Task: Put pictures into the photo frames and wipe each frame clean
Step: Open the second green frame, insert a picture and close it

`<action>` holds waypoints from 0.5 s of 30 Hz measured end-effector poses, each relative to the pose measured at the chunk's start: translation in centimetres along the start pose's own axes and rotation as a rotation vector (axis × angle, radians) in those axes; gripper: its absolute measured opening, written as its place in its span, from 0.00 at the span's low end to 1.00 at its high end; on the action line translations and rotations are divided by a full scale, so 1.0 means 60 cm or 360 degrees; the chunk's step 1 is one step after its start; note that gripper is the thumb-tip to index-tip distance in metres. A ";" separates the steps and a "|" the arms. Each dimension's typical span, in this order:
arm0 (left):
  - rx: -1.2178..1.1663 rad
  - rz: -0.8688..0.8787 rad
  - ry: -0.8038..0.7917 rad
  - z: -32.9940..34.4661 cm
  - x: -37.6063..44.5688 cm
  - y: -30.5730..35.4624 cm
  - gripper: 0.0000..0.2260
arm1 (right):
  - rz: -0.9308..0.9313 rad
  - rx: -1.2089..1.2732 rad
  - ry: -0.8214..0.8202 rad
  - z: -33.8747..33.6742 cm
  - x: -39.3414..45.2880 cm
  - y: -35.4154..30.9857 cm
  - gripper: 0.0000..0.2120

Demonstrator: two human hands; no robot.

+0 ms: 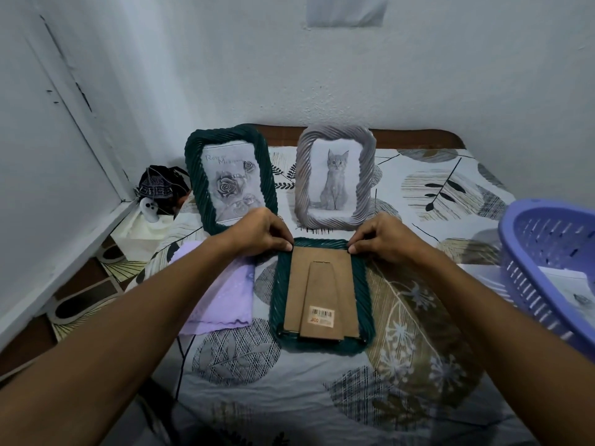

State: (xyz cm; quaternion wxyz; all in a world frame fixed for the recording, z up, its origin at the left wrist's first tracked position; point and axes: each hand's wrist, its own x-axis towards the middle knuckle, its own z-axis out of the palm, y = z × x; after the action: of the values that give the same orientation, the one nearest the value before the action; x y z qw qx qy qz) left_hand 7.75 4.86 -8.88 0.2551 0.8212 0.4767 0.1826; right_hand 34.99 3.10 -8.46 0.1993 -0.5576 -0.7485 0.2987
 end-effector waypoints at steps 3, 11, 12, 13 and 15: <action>-0.0043 -0.0022 0.0010 0.002 0.000 -0.003 0.07 | -0.0003 0.0012 0.0020 0.002 0.000 0.001 0.02; -0.0096 -0.0044 -0.0030 0.001 0.004 -0.007 0.06 | 0.0019 0.0031 0.0009 0.001 -0.001 -0.001 0.02; -0.0094 -0.0040 -0.0029 0.001 0.004 -0.007 0.07 | 0.0033 0.0039 -0.0014 -0.001 -0.001 -0.003 0.02; -0.0092 -0.0037 -0.0026 0.001 0.004 -0.008 0.07 | 0.0047 0.0045 -0.0052 -0.003 -0.001 -0.007 0.01; -0.0088 -0.0031 -0.0018 0.001 0.003 -0.009 0.07 | 0.0061 0.0002 -0.0065 0.001 0.003 -0.016 0.04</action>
State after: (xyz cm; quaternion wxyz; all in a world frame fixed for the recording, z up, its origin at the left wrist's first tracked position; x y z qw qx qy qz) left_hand 7.48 5.25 -9.26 0.2822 0.8102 0.4778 0.1886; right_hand 34.22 3.07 -7.85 0.1787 -0.5655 -0.7413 0.3142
